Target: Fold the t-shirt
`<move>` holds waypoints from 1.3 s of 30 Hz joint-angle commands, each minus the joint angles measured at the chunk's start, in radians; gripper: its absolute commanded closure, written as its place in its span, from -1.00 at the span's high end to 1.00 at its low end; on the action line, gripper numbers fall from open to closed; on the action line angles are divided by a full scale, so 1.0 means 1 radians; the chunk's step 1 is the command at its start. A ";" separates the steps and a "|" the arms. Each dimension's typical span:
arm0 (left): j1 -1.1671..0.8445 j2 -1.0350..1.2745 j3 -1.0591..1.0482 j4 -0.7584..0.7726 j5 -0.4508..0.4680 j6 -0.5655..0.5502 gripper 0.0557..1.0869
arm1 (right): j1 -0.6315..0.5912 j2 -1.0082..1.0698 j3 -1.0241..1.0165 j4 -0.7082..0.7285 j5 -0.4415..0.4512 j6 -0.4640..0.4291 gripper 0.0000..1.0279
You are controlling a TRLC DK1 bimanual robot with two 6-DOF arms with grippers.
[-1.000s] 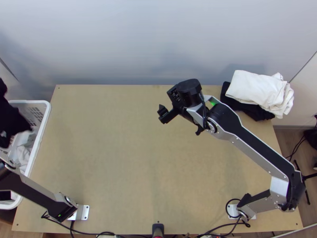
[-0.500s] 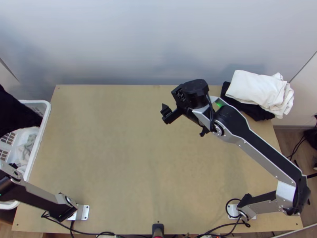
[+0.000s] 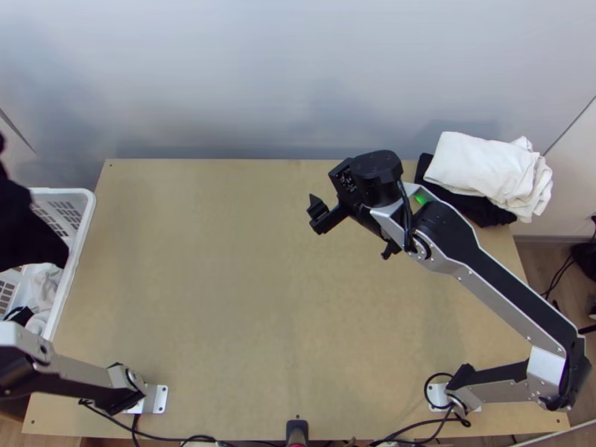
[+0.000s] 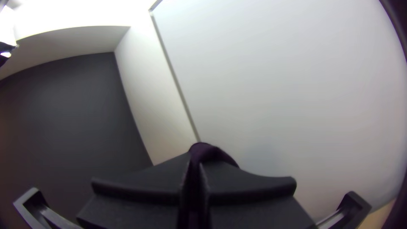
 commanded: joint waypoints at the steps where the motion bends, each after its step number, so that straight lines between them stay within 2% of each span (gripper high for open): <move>1: -0.219 -0.175 -0.251 -0.055 0.000 0.122 -0.92 | -0.023 -0.021 -0.004 0.001 0.007 0.000 0.91; 6: -0.483 -0.286 -0.456 -0.024 -0.107 0.222 -0.92 | -0.057 -0.056 -0.034 0.001 0.007 0.000 0.91; 15: -0.862 -0.339 -0.660 -0.004 -0.278 0.259 -0.92 | -0.124 -0.137 -0.120 0.018 0.005 0.003 0.91; 28: -1.300 -0.297 -0.637 0.078 -0.442 0.271 -0.92 | -0.216 -0.248 -0.311 0.105 0.005 0.007 0.91; 39: -1.629 -0.201 -0.573 0.109 -0.476 0.268 -0.92 | -0.307 -0.349 -0.511 0.187 0.004 0.024 0.91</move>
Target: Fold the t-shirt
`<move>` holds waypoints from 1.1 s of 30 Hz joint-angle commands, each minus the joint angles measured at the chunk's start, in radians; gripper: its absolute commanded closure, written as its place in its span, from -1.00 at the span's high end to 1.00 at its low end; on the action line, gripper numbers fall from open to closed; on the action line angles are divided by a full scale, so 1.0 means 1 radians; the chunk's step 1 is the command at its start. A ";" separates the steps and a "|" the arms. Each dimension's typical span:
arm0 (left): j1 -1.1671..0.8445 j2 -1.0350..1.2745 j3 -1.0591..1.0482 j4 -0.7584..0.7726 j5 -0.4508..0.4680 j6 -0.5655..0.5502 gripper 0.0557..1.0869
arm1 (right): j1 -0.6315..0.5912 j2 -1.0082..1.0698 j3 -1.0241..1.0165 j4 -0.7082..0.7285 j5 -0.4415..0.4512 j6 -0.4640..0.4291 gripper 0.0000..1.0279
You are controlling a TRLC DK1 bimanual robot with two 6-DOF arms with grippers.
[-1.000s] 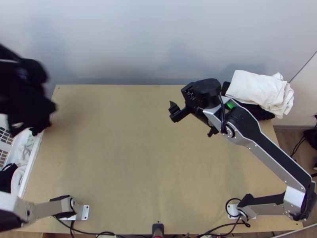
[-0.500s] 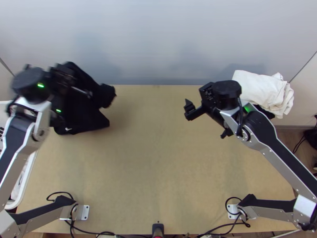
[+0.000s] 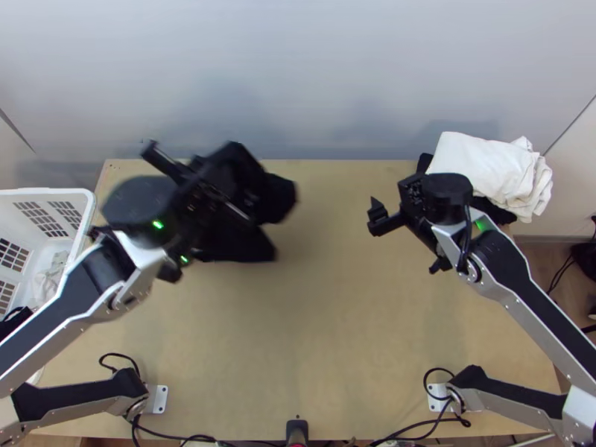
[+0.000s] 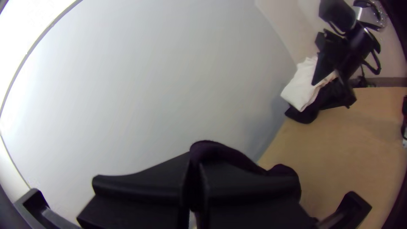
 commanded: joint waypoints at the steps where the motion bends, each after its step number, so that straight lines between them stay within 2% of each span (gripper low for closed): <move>1: -0.196 0.079 0.042 0.014 -0.020 0.000 -0.92 | -0.081 -0.066 -0.113 0.032 -0.001 0.021 0.91; 5: -0.250 0.168 0.145 0.014 -0.019 0.000 -0.92 | -0.136 -0.111 -0.183 0.051 -0.002 0.033 0.91; 12: -0.362 0.369 0.488 0.014 -0.019 -0.003 -0.92 | -0.252 -0.167 -0.340 0.121 -0.008 0.022 0.91; 17: -0.403 0.491 0.735 0.022 -0.019 -0.002 -0.92 | -0.395 -0.167 -0.360 0.144 -0.071 0.009 0.91; 20: -0.429 0.501 0.742 0.080 -0.016 0.000 -0.92 | -0.430 -0.167 -0.387 0.170 -0.088 0.002 0.91; 28: -0.422 0.484 0.691 0.075 -0.037 -0.066 -0.92 | -0.433 -0.154 -0.412 0.225 -0.090 0.012 0.91; 33: -0.259 0.355 0.401 0.088 -0.053 -0.126 -0.92 | -0.427 -0.144 -0.410 0.245 -0.090 0.010 0.91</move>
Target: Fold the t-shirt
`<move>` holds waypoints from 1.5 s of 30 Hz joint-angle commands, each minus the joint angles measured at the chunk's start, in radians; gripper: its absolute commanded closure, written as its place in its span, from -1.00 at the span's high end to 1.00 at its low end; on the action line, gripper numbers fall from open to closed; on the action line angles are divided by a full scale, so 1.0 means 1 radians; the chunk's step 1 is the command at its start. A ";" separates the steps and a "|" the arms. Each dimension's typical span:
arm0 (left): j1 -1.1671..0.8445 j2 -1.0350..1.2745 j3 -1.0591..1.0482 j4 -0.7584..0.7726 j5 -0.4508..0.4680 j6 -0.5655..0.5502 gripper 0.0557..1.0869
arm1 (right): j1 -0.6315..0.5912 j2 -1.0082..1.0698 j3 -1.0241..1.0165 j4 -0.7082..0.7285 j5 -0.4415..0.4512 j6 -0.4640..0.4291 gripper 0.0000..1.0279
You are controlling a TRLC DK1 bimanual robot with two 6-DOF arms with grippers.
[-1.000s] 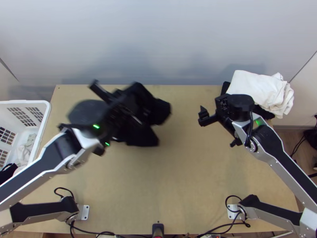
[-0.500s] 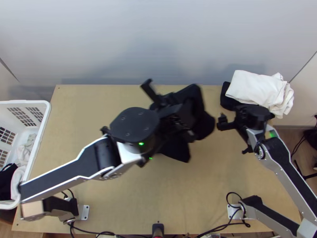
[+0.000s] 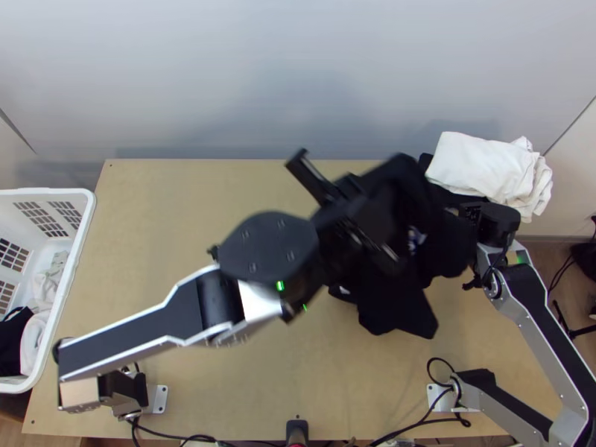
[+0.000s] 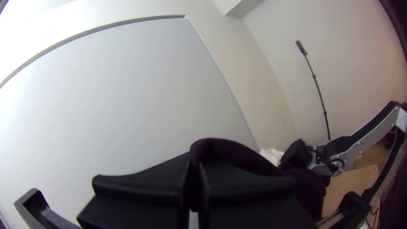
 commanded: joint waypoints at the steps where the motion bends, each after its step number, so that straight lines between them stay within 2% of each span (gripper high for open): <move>1: 0.162 -0.135 -0.303 0.016 -0.018 -0.072 -0.92 | -0.007 0.011 -0.011 0.035 -0.002 0.003 0.91; 4: 0.273 -0.250 -0.567 0.065 -0.009 -0.072 -0.92 | -0.004 0.023 -0.011 0.046 -0.002 -0.001 0.91; 9: 0.441 -0.414 -0.969 0.174 0.084 -0.041 -0.92 | 0.020 0.045 -0.006 0.070 -0.002 0.003 0.91; 14: 0.647 -0.474 -1.181 0.293 0.173 0.034 -0.92 | 0.068 0.072 -0.003 0.090 -0.002 0.017 0.91; 17: 0.803 -0.446 -1.227 0.342 0.246 0.039 -0.92 | 0.093 0.085 -0.001 0.098 -0.002 0.031 0.91; 22: 1.000 -0.317 -1.291 0.477 0.275 0.030 -0.92 | 0.146 0.098 -0.024 0.087 -0.002 0.069 0.91; 28: 1.147 -0.195 -1.291 0.459 0.282 -0.102 -0.92 | 0.229 0.078 -0.071 0.026 -0.010 0.121 0.91; 37: 1.362 -0.043 -1.213 0.511 0.281 -0.128 -0.91 | 0.289 0.034 -0.100 -0.007 -0.018 0.144 0.91; 38: 1.363 -0.043 -1.217 0.510 0.281 -0.128 -0.74 | 0.301 0.034 -0.103 -0.020 -0.028 0.147 0.91; 39: 1.363 -0.050 -1.224 0.510 0.281 -0.147 -0.32 | 0.316 0.031 -0.107 -0.042 -0.044 0.155 0.91; 41: 1.360 -0.095 -1.244 0.490 0.281 -0.190 0.99 | 0.355 0.023 -0.118 -0.074 -0.073 0.177 0.91; 42: 1.354 -0.124 -1.256 0.484 0.281 -0.211 0.91 | 0.366 0.017 -0.121 -0.091 -0.088 0.183 0.91; 45: 1.327 -0.225 -1.253 0.355 0.282 -0.269 0.91 | 0.372 0.002 -0.127 -0.123 -0.173 0.221 0.91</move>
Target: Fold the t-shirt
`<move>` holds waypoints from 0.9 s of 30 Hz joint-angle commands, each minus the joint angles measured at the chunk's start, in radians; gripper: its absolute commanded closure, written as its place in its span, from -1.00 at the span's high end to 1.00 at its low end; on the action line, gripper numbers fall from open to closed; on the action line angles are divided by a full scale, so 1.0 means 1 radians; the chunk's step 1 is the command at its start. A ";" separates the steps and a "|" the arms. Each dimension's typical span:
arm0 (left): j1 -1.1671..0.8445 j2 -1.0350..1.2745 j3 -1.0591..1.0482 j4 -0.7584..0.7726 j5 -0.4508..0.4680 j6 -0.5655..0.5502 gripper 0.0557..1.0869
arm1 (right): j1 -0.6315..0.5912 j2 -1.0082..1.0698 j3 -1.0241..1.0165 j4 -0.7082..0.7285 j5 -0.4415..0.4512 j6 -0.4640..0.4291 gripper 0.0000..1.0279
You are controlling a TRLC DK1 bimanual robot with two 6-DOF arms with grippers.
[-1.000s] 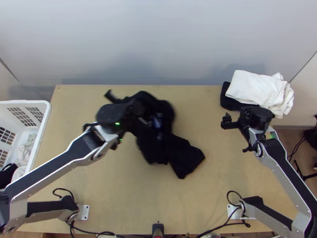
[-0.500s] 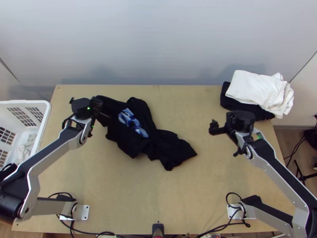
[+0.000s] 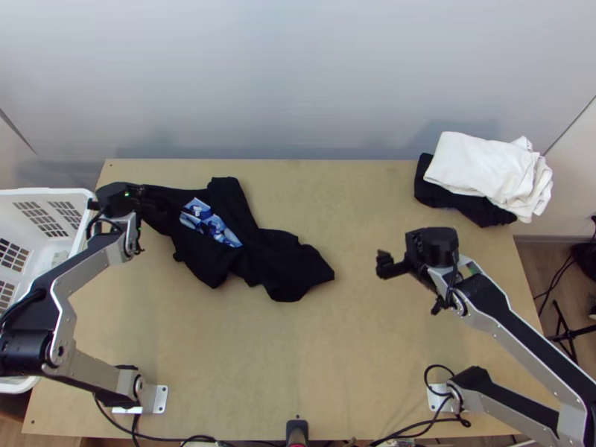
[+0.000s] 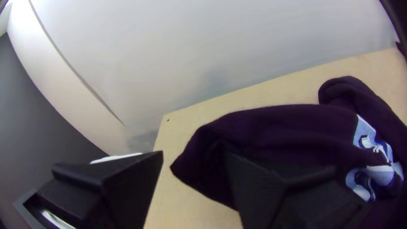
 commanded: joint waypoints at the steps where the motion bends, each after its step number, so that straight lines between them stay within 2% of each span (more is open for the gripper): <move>1: -0.001 -0.140 -0.004 -0.176 0.005 -0.108 0.91 | 0.055 -0.027 -0.022 -0.080 -0.131 0.066 0.91; 7: -0.083 -0.384 0.007 -0.521 0.125 -0.218 0.91 | 0.087 0.008 -0.032 -0.089 -0.234 0.075 0.91; 11: -0.189 -0.515 0.005 -0.719 0.140 -0.284 0.91 | 0.131 0.097 -0.001 -0.080 -0.272 0.101 0.91; 17: -0.225 -0.618 -0.051 -0.768 0.139 -0.321 0.91 | 0.200 0.264 0.073 -0.029 -0.317 0.140 0.91; 27: -0.210 -0.731 -0.171 -0.776 0.134 -0.319 0.91 | 0.276 0.457 0.202 -0.021 -0.334 0.140 0.91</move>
